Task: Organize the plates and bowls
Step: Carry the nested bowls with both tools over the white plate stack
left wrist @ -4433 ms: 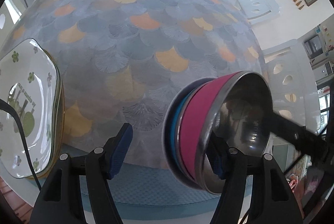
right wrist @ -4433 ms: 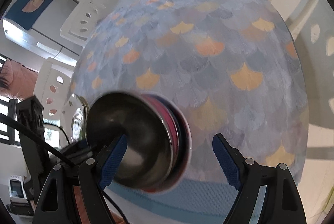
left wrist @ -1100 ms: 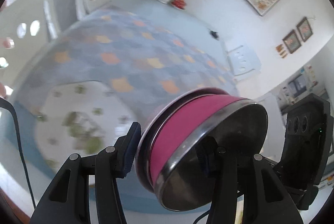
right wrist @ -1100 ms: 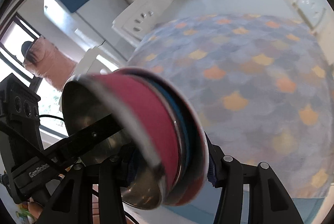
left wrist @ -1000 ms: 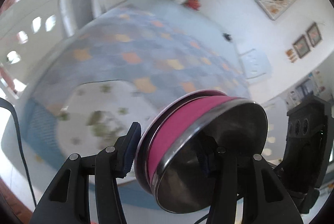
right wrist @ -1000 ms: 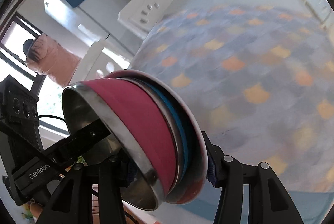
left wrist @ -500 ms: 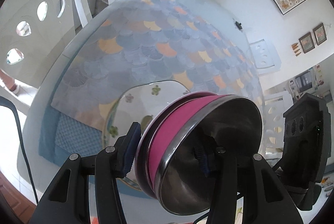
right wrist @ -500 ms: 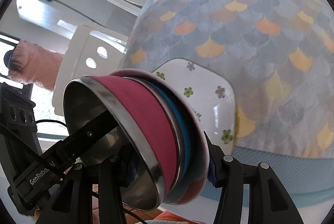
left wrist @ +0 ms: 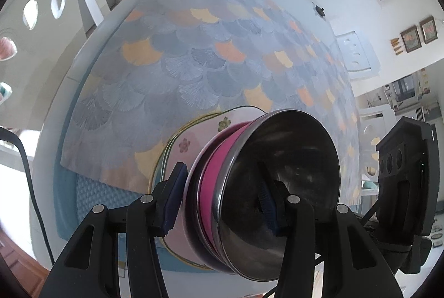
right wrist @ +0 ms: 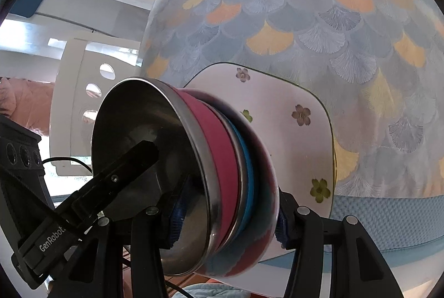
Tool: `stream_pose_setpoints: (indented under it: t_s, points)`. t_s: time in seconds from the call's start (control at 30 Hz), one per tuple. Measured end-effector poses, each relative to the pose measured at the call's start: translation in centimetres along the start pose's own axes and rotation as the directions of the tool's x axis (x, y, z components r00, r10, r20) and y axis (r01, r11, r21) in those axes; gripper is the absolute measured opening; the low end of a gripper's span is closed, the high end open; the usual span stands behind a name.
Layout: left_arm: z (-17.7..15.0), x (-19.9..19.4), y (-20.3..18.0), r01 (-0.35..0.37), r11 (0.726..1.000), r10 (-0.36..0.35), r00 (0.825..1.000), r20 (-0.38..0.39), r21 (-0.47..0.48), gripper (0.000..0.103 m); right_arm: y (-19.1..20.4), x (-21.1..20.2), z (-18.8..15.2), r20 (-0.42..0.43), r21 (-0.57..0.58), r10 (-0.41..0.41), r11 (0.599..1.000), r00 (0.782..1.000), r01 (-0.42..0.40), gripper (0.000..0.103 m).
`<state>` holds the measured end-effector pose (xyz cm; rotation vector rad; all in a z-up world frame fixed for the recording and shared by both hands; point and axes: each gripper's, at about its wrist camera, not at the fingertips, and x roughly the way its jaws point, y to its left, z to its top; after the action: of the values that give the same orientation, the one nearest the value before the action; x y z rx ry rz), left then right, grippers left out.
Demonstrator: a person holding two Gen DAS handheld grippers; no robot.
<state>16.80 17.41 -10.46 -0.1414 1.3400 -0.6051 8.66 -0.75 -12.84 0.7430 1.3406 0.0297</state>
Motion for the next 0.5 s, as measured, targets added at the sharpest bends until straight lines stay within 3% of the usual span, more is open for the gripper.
stream_pose_setpoints:
  t_s: [0.27, 0.5]
  points:
    - [-0.5, 0.3, 0.3, 0.031, 0.999, -0.031, 0.999, -0.025, 0.019, 0.046, 0.0, -0.4, -0.5, 0.014, 0.012, -0.011, 1.0, 1.0, 0.011, 0.052]
    - [-1.1, -2.5, -0.2, 0.029, 0.994, -0.035, 0.998, 0.06, 0.104, 0.047, -0.4, -3.0, -0.9, 0.1, -0.007, -0.03, 1.0, 0.995, 0.031, 0.054]
